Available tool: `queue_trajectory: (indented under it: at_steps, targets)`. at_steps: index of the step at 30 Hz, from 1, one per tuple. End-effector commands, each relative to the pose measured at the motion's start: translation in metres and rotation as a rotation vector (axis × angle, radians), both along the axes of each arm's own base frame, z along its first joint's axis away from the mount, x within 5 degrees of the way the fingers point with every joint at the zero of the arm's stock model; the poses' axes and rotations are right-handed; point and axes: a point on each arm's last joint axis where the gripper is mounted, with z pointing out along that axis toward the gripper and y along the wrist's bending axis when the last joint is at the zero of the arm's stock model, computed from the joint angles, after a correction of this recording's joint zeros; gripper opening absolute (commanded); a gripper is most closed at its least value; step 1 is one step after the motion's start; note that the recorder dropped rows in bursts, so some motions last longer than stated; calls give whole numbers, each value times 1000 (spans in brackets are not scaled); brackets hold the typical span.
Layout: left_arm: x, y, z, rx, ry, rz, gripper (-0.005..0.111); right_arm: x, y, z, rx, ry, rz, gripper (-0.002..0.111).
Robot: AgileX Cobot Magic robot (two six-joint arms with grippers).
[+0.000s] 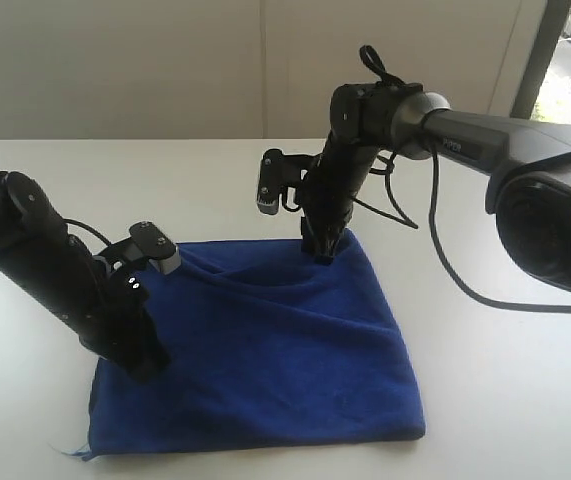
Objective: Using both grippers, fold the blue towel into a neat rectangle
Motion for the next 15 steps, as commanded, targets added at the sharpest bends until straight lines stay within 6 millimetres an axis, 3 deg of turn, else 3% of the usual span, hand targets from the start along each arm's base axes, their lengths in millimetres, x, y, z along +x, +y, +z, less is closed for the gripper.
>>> queue_trajectory:
  at_steps: [1,11,15]
  targets:
    - [-4,1,-1,2,21,-3,0,-1,-3,3,-33,11,22,32]
    - [-4,1,-1,2,21,-3,0,-3,-3,29,-17,-32,21,32]
    - [-4,1,-1,2,21,-3,0,-7,-1,30,3,4,49,32]
